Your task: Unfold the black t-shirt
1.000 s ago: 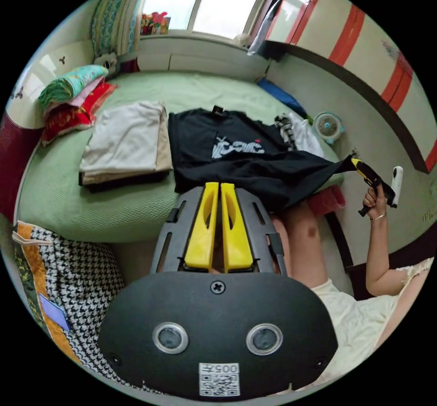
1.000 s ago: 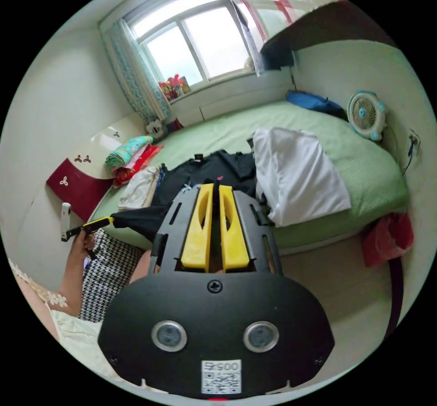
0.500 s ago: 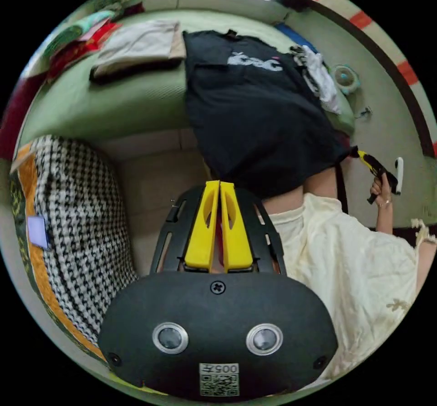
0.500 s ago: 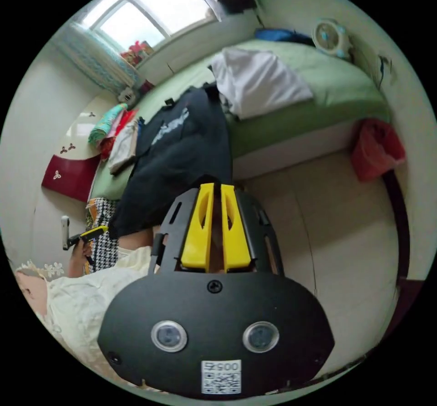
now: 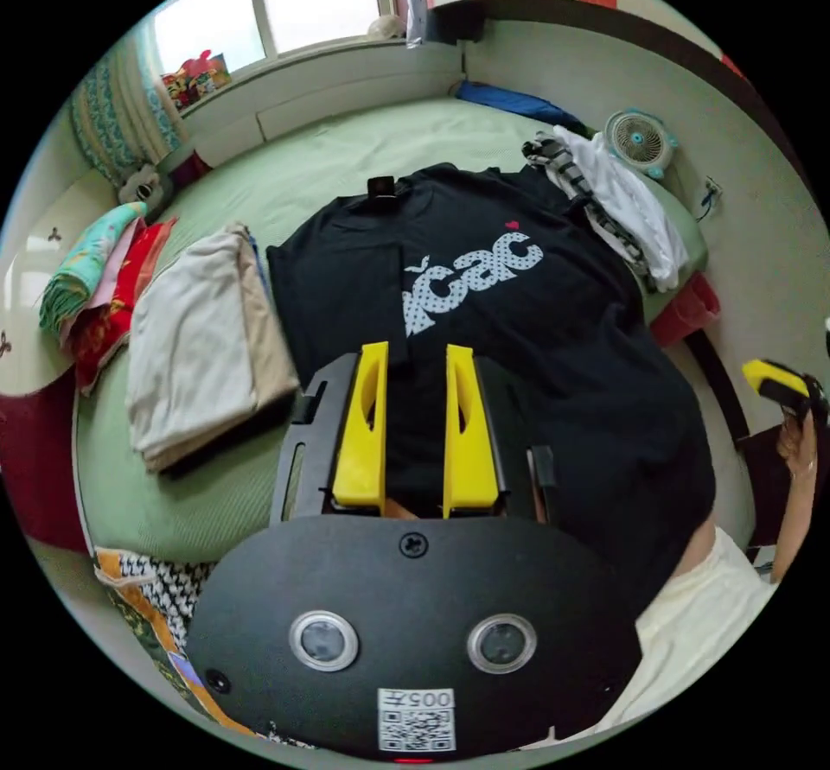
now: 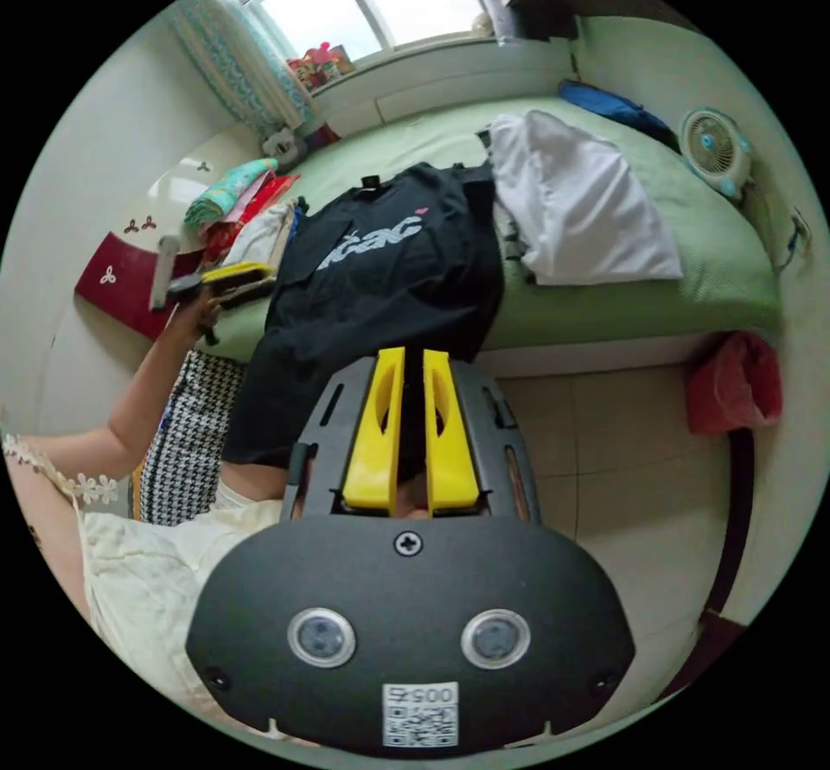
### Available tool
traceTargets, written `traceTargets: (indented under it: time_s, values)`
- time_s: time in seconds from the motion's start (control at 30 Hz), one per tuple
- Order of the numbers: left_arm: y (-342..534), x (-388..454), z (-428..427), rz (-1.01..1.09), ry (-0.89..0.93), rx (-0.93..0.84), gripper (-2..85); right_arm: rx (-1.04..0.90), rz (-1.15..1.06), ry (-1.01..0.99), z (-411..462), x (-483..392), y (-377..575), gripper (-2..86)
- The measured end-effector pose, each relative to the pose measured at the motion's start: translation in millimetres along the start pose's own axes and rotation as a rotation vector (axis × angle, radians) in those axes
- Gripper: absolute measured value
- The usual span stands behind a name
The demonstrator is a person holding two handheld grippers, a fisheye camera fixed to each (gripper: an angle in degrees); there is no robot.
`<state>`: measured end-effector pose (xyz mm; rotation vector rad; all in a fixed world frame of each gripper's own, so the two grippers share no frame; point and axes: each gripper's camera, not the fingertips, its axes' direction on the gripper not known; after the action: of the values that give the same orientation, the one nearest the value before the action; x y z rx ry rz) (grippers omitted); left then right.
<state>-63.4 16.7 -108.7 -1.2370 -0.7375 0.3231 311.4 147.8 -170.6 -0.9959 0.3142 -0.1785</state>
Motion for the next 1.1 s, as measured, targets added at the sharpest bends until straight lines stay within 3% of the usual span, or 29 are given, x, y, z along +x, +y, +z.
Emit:
traceTargets:
  time_s: [0.17,0.43,0.53,0.6,0.77,0.93,1.1]
  values:
    - [-38.0,-0.9,72.1,-0.047,-0.059,-0.183,9.6,-0.066,-0.029,-0.034,38.7,-20.6,-8.2,3.5]
    - [-43.1,-35.3,61.2,-0.141,0.117,-0.127,2.4,-0.087,0.033,-0.095,73.2,-18.6,-20.7,0.3]
    - [-36.8,-72.9,25.9,-0.282,0.038,-0.022,1.5,-0.066,0.015,-0.101,79.9,-28.7,-27.9,-0.5]
    - [-14.6,-113.6,-0.1,-0.473,-0.112,0.046,1.0,-0.051,-0.005,-0.103,81.9,-37.1,-30.2,-0.6]
    - [47.7,-159.3,-24.2,-0.766,-0.225,0.016,-0.3,-0.042,-0.017,-0.13,94.9,-56.6,-26.7,0.3]
    - [64.6,-86.7,-48.9,-0.596,-0.111,0.111,-0.6,-0.043,-0.031,-0.046,113.2,-97.0,-37.0,-0.3]
    - [59.7,49.9,-35.7,-0.324,0.127,0.067,-0.7,-0.032,-0.062,0.094,143.7,-157.0,-64.5,-0.9]
